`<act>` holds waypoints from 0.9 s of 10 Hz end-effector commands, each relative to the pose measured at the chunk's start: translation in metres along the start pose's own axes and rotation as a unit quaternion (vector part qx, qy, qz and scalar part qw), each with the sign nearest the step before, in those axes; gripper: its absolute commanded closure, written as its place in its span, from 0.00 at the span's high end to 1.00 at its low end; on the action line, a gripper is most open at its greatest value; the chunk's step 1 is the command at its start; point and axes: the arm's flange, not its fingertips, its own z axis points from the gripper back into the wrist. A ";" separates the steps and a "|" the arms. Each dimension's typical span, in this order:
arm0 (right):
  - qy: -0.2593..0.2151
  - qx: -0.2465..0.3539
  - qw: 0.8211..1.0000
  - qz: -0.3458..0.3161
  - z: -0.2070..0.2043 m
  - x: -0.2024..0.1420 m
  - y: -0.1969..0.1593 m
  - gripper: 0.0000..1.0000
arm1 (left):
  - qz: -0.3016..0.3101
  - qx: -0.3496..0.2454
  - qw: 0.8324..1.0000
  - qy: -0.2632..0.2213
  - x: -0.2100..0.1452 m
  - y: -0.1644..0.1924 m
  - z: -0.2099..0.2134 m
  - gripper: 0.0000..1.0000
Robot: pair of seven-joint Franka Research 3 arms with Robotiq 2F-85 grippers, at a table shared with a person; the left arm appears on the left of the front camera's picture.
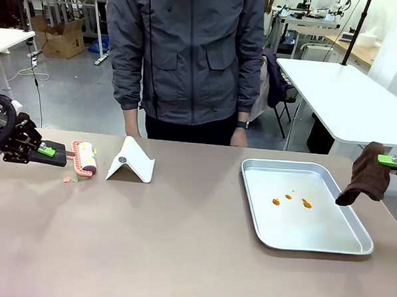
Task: Clean the surface of the table.
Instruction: If a person points to the right, clean the right side of the table with your right hand, and if they point to the left, clean the left side with your left hand.
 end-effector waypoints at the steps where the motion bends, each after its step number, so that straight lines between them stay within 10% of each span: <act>1: 0.001 0.004 1.000 -0.006 0.002 -0.001 0.005 0.00 | -0.041 -0.087 0.995 -0.002 -0.023 -0.021 0.025 0.22; 9: 0.001 0.004 1.000 -0.006 0.002 -0.001 0.005 0.00 | -0.056 -0.161 0.981 0.089 -0.149 0.029 0.170 0.22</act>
